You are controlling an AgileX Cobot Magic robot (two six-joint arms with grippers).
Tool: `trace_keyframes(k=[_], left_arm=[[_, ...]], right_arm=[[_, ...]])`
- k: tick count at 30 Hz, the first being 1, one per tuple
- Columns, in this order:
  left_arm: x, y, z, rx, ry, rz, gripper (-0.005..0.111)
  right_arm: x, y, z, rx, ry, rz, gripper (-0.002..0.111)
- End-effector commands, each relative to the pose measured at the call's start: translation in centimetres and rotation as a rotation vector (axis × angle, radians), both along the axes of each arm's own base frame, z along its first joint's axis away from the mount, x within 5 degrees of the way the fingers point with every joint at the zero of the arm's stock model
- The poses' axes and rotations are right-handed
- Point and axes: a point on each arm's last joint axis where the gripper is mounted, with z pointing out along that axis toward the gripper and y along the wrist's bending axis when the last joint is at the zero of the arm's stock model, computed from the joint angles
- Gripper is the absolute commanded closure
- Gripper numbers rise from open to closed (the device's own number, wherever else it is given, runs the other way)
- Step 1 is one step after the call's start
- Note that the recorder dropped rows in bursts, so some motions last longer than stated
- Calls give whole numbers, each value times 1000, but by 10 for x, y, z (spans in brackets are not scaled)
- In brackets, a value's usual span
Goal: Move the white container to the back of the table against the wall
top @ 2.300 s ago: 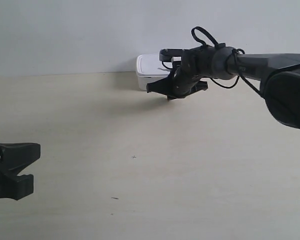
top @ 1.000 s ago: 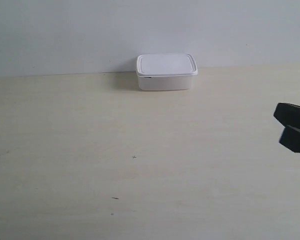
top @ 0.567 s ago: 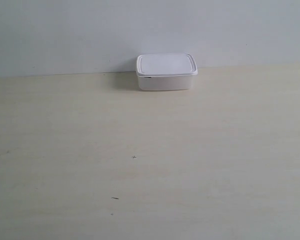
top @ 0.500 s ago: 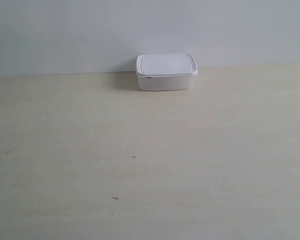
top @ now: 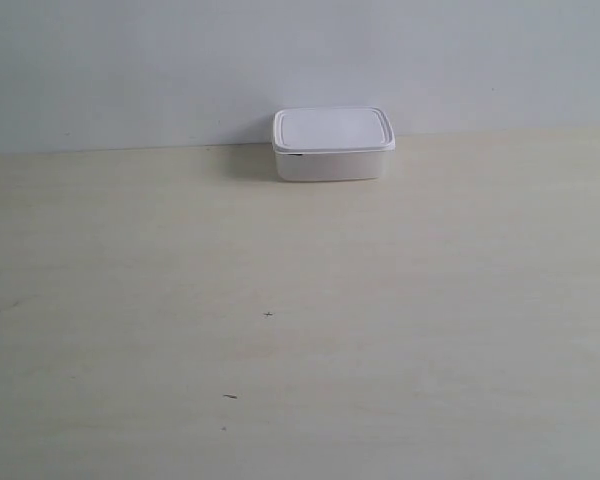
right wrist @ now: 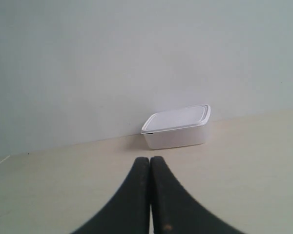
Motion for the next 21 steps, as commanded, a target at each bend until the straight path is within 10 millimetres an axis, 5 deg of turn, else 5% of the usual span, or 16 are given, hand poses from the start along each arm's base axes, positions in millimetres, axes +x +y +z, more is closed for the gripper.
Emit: trace_keyframes(k=[1,21], left_arm=[[-1,0,0,61,-42,3,107],[-1,0,-1,87,-56,3,107]], right_arm=[[0,0,-2,-20,6,-2,108],[0,0,-3,-4,16,-3,108]])
